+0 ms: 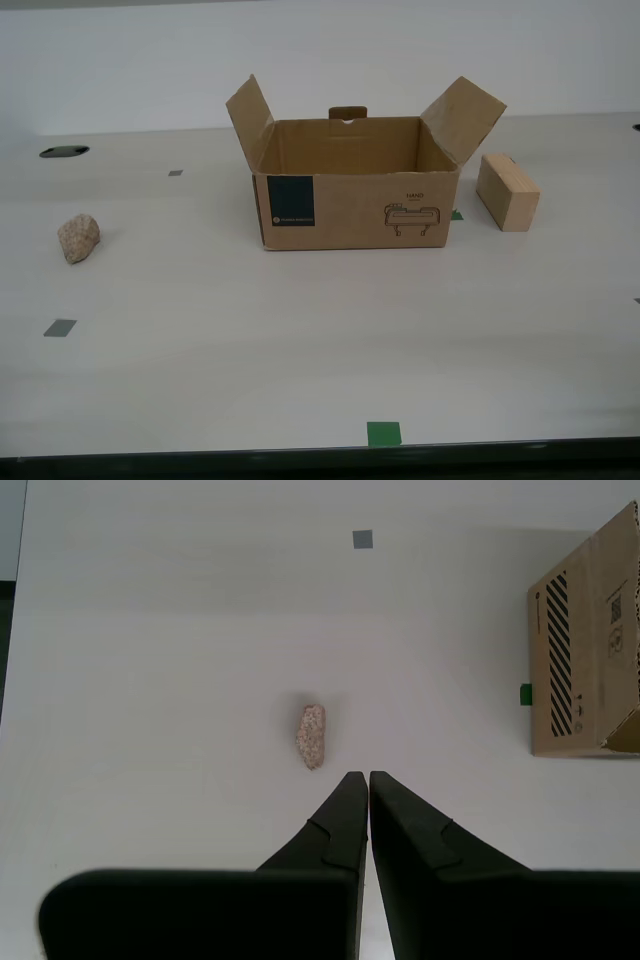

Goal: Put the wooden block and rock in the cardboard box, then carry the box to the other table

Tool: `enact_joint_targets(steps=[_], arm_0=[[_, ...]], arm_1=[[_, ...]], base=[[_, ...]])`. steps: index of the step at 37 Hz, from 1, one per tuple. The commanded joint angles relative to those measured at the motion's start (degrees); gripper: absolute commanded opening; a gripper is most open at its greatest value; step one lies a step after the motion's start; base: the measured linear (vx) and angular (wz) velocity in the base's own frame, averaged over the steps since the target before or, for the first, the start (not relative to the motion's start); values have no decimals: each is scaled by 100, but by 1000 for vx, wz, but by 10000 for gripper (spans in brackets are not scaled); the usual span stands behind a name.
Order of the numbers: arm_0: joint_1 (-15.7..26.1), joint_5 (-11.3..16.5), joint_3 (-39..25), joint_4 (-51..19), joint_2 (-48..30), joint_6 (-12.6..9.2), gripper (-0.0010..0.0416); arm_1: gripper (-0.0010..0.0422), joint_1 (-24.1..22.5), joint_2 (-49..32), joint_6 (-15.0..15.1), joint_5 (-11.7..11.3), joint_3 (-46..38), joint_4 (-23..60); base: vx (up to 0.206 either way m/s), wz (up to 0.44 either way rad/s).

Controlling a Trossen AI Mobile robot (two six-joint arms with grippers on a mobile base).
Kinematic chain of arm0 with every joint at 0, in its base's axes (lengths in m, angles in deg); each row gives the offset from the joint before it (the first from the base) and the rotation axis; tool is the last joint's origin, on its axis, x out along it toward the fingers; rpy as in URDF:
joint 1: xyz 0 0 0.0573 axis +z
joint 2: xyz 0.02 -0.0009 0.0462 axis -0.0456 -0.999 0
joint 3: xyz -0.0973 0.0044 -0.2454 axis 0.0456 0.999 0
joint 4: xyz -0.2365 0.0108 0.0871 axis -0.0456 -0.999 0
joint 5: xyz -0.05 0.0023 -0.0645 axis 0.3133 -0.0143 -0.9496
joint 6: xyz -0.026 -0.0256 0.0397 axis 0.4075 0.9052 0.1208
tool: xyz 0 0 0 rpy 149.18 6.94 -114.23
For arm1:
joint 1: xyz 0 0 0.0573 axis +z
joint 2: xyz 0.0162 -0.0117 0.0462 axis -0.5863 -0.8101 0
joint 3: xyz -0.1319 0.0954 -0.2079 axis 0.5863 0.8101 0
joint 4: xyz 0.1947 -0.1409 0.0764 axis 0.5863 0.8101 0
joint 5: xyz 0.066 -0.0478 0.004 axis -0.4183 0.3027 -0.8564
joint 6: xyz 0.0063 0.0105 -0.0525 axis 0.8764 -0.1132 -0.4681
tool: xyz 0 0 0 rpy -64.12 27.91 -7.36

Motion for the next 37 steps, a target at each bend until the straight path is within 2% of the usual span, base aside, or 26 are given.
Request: enact_joint_targets(steps=[1, 8, 12, 17, 20, 22, 24, 27, 30, 32, 37], arm_0=[[0, 0, -4, -35, 0, -26, 0], [0, 0, -4, -28, 2, -9, 0], [0, 2, -4, -26, 2, 74, 0], [0, 11, -4, -31, 0, 431, 1], [0, 44, -4, -33, 2, 476, 1], [0, 170, -4, -33, 2, 483, 1], [0, 420, -4, -33, 2, 507, 3], [0, 1038, -4, -31, 0, 522, 3], [0, 1626, -4, -31, -7, 664, 3], [2, 1722, -4, -48, -15, 660, 3], [0, 1714, -4, -105, -15, 608, 3]], arm_1=[[0, 2, 2, -13, 11, -4, -11], [0, 2, 2, -11, 9, -4, -20], [0, 2, 2, -4, 9, -4, -17], [0, 0, 2, 11, 13, -4, -20], [0, 2, 2, 68, 13, -4, -22], [0, 0, 2, 116, 13, -4, -22], [0, 0, 2, 142, 15, -4, -22], [2, -2, 2, 140, 15, -4, -22], [14, -2, 2, 138, 17, -4, -22], [28, -2, 2, 138, 17, -4, -20], [75, -2, 2, 138, 17, -4, -15]], base=[[0, 0], [0, 0], [0, 0], [0, 0], [0, 0], [0, 0], [0, 0], [0, 0], [0, 0], [0, 0], [0, 0]])
